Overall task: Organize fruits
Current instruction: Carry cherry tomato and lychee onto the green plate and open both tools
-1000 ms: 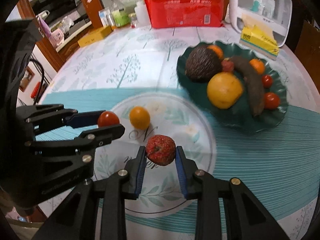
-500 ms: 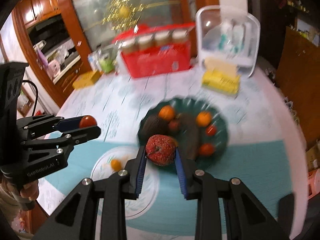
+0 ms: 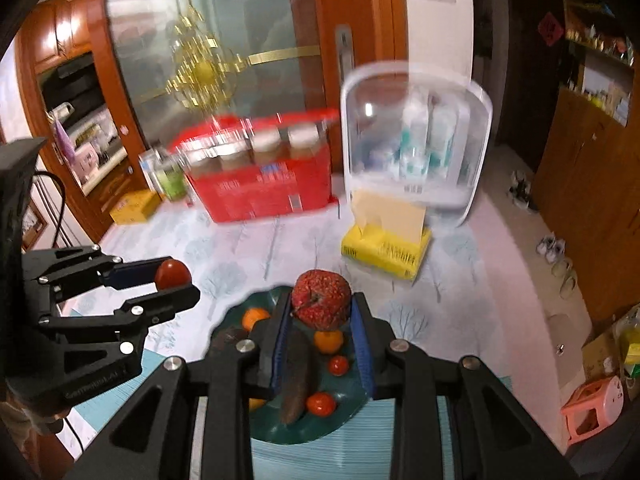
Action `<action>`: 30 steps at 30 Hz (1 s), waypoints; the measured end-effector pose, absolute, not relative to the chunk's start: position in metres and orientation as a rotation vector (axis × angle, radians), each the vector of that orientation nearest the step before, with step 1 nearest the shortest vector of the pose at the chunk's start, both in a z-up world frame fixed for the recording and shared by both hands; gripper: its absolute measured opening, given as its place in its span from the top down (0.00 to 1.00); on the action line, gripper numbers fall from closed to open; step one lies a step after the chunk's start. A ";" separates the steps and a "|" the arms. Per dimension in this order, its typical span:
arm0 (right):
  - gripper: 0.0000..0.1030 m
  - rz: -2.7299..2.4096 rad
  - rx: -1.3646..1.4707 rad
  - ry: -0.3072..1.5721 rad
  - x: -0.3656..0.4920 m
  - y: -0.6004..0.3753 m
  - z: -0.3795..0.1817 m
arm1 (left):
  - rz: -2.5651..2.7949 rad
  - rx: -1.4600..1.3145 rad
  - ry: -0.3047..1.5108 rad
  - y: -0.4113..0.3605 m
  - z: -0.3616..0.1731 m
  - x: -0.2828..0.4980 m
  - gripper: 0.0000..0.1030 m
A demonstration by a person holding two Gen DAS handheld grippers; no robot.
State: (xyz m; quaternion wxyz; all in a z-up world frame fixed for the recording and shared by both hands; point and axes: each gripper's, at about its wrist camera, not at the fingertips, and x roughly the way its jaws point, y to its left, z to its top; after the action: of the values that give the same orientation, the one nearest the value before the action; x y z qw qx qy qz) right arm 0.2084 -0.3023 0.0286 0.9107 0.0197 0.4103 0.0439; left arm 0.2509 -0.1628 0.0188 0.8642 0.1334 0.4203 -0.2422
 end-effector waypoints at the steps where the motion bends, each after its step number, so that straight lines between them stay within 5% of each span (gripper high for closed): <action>1: 0.72 0.092 0.049 0.887 0.217 -0.304 0.010 | -0.501 0.287 0.910 -0.168 0.005 0.259 0.73; 10: 0.71 0.138 0.059 1.123 0.242 -0.305 -0.105 | -0.478 0.295 1.062 -0.185 -0.076 0.294 0.73; 19: 0.70 0.176 0.056 1.208 0.253 -0.301 -0.145 | -0.466 0.322 1.144 -0.191 -0.119 0.310 0.72; 23: 0.66 0.208 0.088 1.217 0.257 -0.302 -0.147 | -0.455 0.312 1.127 -0.185 -0.116 0.311 0.49; 30: 0.64 0.223 0.130 1.187 0.255 -0.306 -0.137 | -0.431 0.258 1.108 -0.168 -0.104 0.312 0.42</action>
State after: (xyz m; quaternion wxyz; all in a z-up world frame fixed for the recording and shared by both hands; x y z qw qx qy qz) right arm 0.2548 -0.3058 -0.1366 0.8212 0.0611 0.5576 0.1049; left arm 0.3116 -0.1676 -0.1041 0.8207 0.1214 0.5203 -0.2026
